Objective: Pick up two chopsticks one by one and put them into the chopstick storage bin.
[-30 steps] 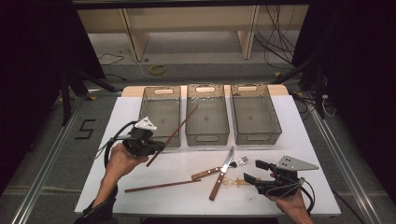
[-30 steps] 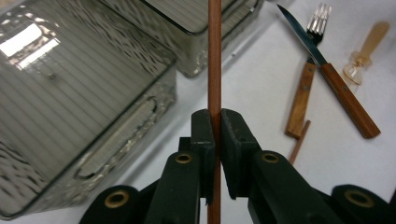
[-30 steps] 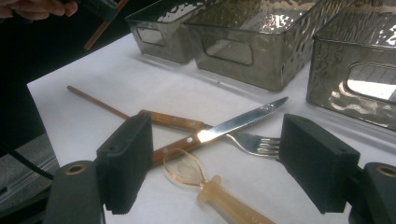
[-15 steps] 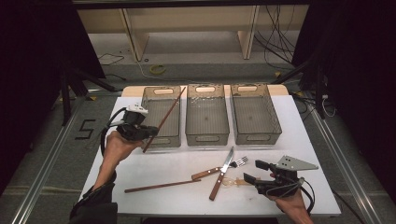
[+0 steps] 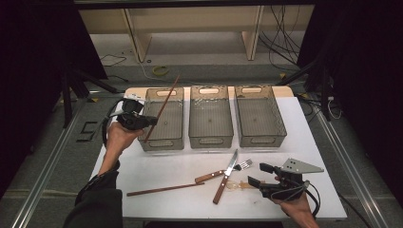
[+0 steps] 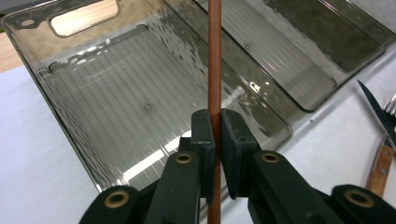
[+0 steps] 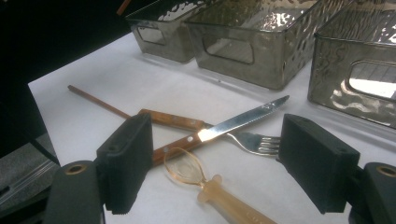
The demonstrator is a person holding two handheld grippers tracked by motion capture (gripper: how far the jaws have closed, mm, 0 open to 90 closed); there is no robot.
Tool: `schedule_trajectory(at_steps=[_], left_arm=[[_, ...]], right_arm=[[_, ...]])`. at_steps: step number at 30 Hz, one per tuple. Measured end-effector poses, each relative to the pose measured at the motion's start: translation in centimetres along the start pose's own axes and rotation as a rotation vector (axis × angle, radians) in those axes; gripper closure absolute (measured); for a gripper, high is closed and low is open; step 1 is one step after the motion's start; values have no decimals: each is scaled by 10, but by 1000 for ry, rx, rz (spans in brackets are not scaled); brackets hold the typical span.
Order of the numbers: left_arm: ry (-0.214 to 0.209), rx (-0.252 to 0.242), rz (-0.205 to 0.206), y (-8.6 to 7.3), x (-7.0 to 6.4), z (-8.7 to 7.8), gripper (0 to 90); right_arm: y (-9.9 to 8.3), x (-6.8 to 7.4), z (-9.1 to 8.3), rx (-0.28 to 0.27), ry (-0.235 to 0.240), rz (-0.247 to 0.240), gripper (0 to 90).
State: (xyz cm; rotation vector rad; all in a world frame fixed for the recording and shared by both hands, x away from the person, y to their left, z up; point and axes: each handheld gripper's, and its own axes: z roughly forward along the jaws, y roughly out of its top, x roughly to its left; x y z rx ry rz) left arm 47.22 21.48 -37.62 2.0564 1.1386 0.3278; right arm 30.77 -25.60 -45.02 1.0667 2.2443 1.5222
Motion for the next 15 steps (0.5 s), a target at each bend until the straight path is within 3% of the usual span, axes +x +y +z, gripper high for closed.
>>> schedule_trajectory(at_steps=[12,15], left_arm=[[44,-10,-58,5,23,16,838],[57,-2,-55,4,25,20,838]], right_arm=[[0,-1,0,2,4,3,272],[-1,-1,1,3,6,3,272]])
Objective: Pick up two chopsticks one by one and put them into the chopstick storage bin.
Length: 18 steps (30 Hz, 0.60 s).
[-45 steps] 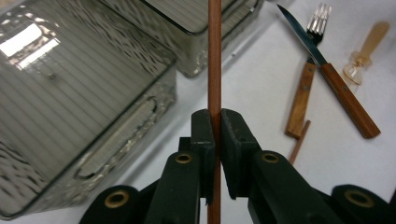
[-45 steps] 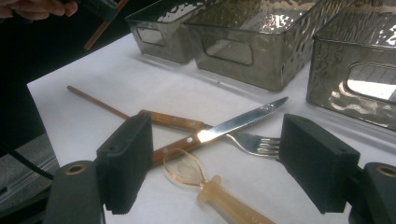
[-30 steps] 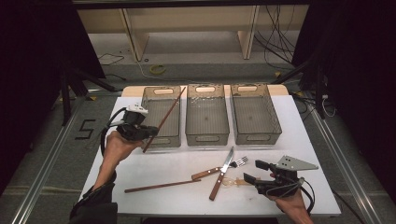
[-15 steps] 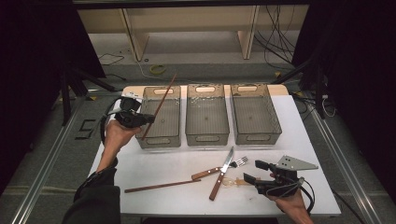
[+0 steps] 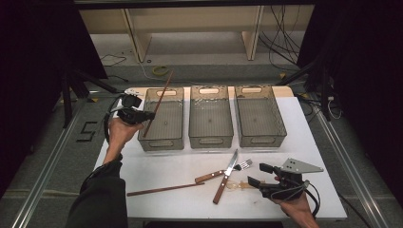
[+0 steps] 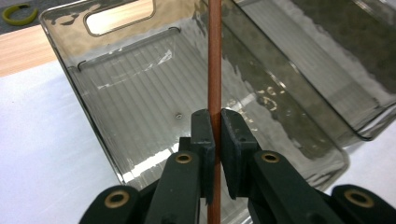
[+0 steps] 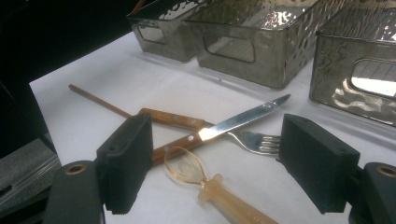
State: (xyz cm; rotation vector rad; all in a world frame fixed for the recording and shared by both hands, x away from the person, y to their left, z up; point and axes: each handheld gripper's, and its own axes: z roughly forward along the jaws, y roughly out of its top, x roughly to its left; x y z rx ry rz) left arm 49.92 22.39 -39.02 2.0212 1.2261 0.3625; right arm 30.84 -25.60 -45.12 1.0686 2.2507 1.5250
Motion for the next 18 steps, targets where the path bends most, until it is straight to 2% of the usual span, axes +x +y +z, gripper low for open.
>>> schedule_trajectory(at_steps=[10,18], left_arm=[[18,30,-26,-10,4,17,837],[22,75,-16,-15,3,24,837]], right_arm=[[0,0,0,-1,1,1,272],[0,0,0,-2,1,0,272]])
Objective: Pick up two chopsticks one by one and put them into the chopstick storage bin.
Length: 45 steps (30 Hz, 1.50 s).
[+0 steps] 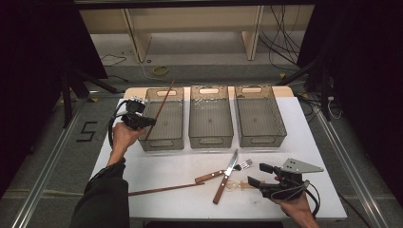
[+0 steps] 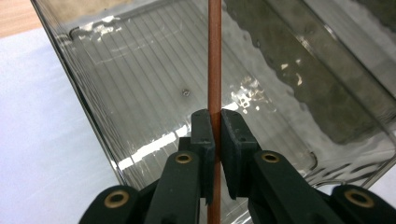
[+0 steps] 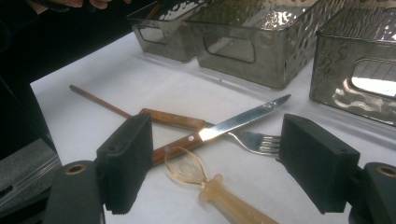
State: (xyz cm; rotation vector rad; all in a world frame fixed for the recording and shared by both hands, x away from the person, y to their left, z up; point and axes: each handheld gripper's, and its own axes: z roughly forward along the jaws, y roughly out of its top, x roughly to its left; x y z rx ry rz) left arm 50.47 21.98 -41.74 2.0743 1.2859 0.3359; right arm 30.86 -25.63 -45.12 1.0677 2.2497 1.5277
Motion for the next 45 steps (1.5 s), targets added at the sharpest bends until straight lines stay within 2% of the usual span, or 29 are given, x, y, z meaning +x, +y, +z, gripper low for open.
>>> schedule_trajectory(at_steps=[7,10,15,17,20,25,27,32,36,38,40,45], left_arm=[[3,34,-25,-4,3,8,833],[12,38,-49,-5,6,10,822],[-9,19,-82,-5,5,5,630],[-31,13,-91,-4,4,0,536],[-51,-1,-59,-4,-3,-12,435],[-104,-26,35,-11,-23,-38,300],[-118,-32,85,-16,-32,-48,265],[-145,-24,153,-33,-51,-66,227],[-162,-14,193,-49,-61,-71,217],[-164,12,214,-56,-64,-72,219],[-147,22,222,-62,-68,-73,211],[-150,78,260,-74,-73,-77,207]], right_arm=[[0,0,0,2,1,1,272],[0,0,0,0,1,1,272],[0,0,0,0,2,9,272],[0,0,0,-1,3,10,272],[0,0,0,0,3,10,272],[0,0,-1,0,2,8,273],[0,0,-1,-2,0,7,272],[0,0,-1,-4,0,3,272],[0,0,-1,-4,0,1,272],[0,1,-1,-2,1,1,272],[1,1,-1,-4,1,-1,272],[1,2,-2,-9,2,-4,272]])
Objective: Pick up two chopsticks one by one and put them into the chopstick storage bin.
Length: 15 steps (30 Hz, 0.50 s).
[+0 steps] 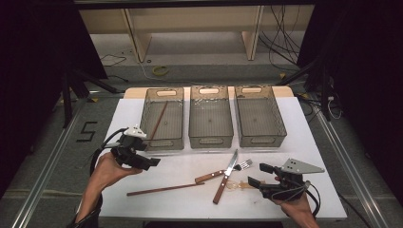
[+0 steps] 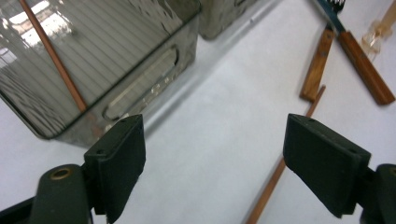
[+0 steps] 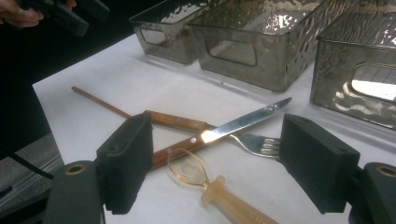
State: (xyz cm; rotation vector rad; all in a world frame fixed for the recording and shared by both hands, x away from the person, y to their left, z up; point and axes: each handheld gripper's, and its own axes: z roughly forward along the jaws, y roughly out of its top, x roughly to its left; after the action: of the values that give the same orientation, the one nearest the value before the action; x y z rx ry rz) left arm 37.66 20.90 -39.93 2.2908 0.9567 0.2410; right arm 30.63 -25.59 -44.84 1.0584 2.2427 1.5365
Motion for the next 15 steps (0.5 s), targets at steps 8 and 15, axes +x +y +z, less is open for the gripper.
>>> schedule_trajectory(at_steps=[8,15], left_arm=[[-18,118,67,-14,-16,9,214],[-33,260,120,-25,-26,20,286]], right_arm=[[0,0,0,0,0,3,272],[0,0,-1,1,1,3,272]])
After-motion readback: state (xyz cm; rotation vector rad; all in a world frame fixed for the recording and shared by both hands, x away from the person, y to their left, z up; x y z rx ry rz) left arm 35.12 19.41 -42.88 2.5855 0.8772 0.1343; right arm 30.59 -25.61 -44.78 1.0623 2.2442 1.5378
